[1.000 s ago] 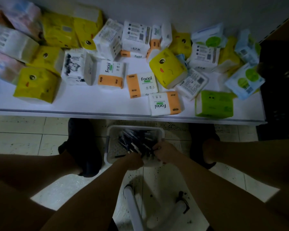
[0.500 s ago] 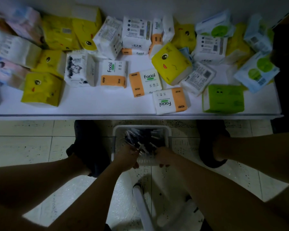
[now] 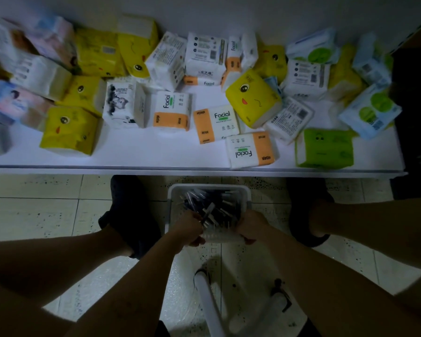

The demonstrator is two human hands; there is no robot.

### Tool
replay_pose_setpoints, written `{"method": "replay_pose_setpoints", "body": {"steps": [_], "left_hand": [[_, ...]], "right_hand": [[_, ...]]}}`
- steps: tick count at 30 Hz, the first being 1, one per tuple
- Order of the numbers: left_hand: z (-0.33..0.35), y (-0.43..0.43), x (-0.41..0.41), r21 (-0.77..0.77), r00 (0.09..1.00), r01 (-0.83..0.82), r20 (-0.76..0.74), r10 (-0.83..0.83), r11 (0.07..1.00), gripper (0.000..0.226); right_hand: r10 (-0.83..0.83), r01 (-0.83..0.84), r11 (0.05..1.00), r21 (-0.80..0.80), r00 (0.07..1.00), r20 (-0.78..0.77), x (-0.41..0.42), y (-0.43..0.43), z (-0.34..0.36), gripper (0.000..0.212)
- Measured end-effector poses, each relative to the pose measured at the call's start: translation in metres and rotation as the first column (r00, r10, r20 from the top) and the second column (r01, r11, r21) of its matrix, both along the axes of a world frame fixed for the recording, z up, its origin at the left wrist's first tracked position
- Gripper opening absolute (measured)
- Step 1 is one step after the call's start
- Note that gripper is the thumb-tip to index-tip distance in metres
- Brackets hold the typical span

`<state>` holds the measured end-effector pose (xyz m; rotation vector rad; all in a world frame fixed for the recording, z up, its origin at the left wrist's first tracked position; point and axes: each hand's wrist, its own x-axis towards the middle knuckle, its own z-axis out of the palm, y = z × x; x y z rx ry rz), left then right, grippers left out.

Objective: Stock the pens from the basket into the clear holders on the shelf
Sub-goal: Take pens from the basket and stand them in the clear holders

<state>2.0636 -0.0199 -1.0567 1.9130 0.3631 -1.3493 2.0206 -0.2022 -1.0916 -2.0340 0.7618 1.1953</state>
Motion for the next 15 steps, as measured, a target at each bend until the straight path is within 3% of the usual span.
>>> {"method": "replay_pose_setpoints", "body": {"steps": [6,9,12,15], "left_hand": [[0.002,-0.003,-0.005,0.013,0.972,0.221,0.074,-0.221,0.975,0.034],[0.008,-0.005,-0.005,0.026,0.959,0.21,0.191,-0.211,0.977,0.029],[0.02,-0.009,-0.004,0.005,0.92,0.19,0.349,-0.179,0.982,0.025],[0.032,-0.013,-0.005,-0.013,0.906,0.15,0.403,-0.132,0.989,0.021]], "right_hand": [[-0.145,0.146,0.988,0.056,0.989,-0.027,-0.003,-0.01,0.024,0.02],[-0.255,0.251,0.959,0.13,0.967,0.016,-0.005,-0.008,0.037,0.024],[-0.271,0.251,0.953,0.17,0.956,0.112,-0.009,-0.002,0.052,0.02],[-0.306,0.265,0.945,0.19,0.923,0.233,-0.011,0.005,0.067,0.015]]}}
